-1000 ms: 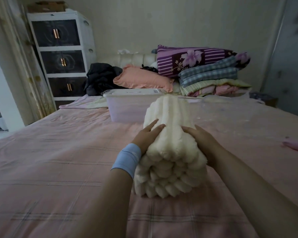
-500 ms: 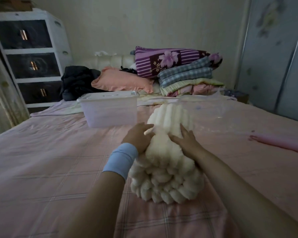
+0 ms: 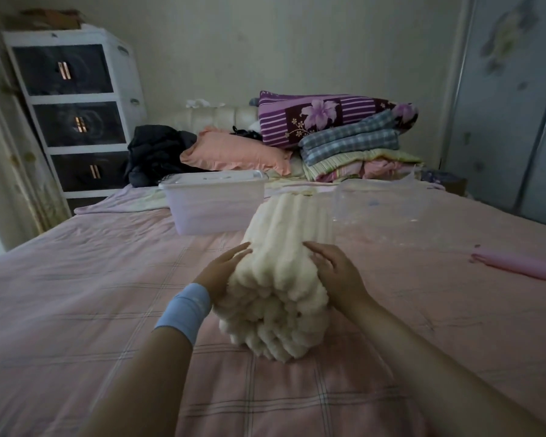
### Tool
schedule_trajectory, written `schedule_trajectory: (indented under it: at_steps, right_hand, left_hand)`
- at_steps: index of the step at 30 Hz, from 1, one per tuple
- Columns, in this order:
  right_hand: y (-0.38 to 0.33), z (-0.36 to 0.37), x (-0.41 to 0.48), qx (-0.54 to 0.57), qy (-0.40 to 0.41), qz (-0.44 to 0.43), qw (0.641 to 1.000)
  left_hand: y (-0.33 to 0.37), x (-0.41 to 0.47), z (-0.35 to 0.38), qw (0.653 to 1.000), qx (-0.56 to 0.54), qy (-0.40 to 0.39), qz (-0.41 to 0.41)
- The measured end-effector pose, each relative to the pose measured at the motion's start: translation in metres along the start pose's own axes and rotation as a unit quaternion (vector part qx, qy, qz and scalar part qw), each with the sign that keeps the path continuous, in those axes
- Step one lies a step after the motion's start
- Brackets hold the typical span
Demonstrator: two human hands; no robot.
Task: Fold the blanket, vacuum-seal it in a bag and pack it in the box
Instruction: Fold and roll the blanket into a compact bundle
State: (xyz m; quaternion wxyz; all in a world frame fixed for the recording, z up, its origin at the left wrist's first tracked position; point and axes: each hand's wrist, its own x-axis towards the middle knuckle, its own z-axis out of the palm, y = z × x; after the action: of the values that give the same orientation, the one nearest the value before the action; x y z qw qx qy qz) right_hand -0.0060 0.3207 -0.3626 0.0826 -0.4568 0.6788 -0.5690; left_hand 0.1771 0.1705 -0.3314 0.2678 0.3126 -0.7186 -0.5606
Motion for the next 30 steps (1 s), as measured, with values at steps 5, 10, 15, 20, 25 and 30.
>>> schedule_trajectory:
  at_steps: [5,10,15,20,25,30]
  right_hand:
    - [-0.044,0.056,0.030,-0.003,-0.062,0.069,0.996]
    - [-0.070,0.098,0.066,0.114,-0.173,0.108,0.972]
    - [-0.049,0.084,0.082,-0.007,-0.031,0.015,0.999]
    - [-0.021,0.089,0.067,-0.207,-0.132,-0.148,0.958]
    - [-0.026,0.122,0.064,-0.165,-0.154,-0.143,0.964]
    - [-0.039,0.146,0.076,-0.189,-0.205,-0.173,0.945]
  left_hand:
    - [-0.002,0.004,-0.056,0.962,0.202,0.185,-0.005]
    - [0.045,-0.012,-0.029,0.948,0.266,0.136,0.114]
    - [0.019,-0.002,-0.039,0.864,0.487,0.114,0.063]
    - [0.018,0.013,-0.080,0.919,0.380,0.102,0.011]
    - [0.042,0.010,-0.091,0.841,0.514,0.167,-0.023]
    - [0.039,-0.005,-0.030,0.787,0.609,0.099,-0.013]
